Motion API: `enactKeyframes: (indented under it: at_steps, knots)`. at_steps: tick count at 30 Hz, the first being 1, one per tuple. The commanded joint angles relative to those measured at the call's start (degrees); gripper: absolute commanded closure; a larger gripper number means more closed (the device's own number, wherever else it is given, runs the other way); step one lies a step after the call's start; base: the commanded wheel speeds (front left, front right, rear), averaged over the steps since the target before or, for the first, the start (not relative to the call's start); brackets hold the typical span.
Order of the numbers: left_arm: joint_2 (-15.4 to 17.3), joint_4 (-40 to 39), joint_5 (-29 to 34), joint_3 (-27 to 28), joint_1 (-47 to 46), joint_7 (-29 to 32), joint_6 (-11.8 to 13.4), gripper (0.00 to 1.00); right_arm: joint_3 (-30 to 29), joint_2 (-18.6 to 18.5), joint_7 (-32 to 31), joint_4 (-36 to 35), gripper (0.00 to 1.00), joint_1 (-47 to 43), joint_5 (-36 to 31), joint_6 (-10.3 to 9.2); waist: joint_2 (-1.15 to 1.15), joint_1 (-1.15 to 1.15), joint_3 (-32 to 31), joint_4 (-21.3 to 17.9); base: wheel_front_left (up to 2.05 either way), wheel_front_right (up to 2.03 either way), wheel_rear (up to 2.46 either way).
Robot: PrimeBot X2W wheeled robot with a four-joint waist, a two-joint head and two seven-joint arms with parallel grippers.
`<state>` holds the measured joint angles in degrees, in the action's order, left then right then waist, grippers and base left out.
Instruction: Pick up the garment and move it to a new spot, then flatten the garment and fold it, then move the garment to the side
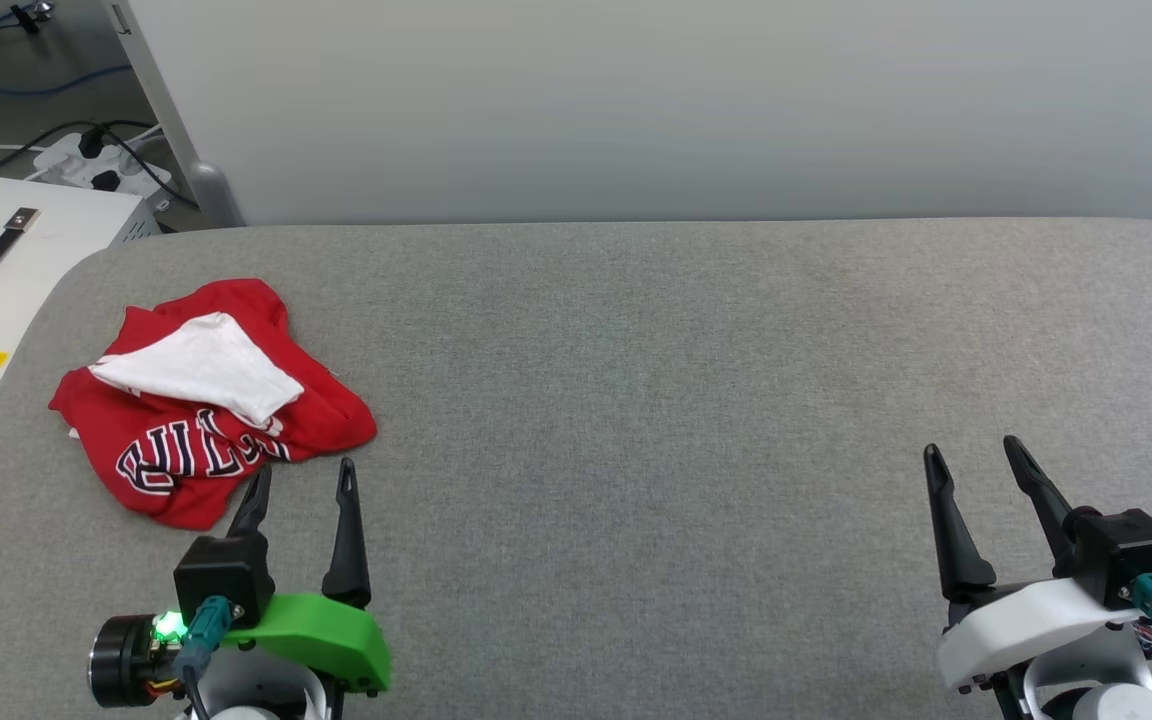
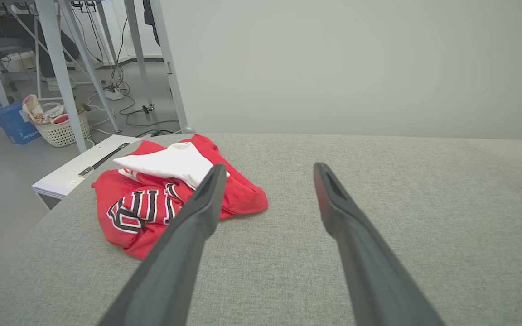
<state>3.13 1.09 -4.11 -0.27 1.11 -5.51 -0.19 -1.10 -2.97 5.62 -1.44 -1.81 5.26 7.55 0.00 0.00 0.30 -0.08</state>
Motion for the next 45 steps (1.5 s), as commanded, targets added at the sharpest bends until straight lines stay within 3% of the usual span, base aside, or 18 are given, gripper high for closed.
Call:
enactKeyframes:
  at_steps: [1,45]
  knots:
    - [-0.1,0.1,-0.5,-0.1,0.2,-0.6,0.0,0.0,-0.1,0.0,0.6,-0.4,0.0,-0.5,0.3,-0.03,0.0,0.0,0.0,0.0,0.0,0.0,0.0]
    - [-0.2,2.6,-2.8,-1.0,1.1,-5.9,-0.2,0.0,0.2,0.1,5.9,1.0,0.0,-2.9,0.1,-0.05,0.0,0.0,-0.1,-0.1,0.0,0.0,0.0]
